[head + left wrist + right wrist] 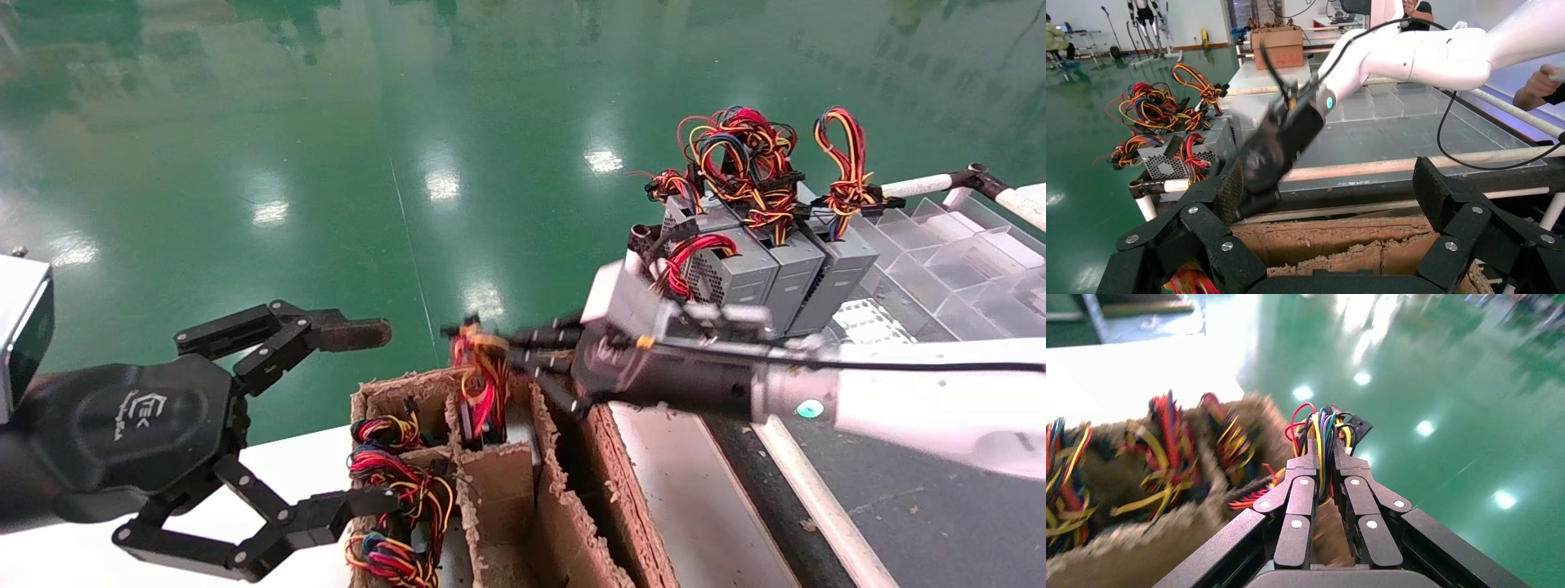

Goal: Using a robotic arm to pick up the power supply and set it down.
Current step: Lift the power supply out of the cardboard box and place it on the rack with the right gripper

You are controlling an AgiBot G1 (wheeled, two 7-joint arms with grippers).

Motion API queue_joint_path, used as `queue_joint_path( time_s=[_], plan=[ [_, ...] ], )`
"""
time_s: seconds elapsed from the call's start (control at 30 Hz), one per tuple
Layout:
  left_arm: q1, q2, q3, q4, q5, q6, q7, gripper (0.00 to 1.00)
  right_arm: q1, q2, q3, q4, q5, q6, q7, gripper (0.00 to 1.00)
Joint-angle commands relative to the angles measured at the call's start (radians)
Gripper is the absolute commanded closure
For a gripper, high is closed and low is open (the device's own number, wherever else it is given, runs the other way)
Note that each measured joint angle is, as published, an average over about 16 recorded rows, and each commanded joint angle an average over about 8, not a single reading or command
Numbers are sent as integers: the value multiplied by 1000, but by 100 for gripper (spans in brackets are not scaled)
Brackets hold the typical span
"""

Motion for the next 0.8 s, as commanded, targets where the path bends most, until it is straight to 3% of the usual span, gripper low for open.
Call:
queue_joint_path(
  time_s=[0.03,0.43,0.8],
  plan=[
    [0,0,0,0,0,0,0,0,-5,15,21,29,22,10,-5,100],
    [0,0,0,0,0,0,0,0,-40,209,213,202,234,29,43,100],
    [0,0,0,0,0,0,0,0,-84,410,347,172,335,-3,31,100]
  ],
)
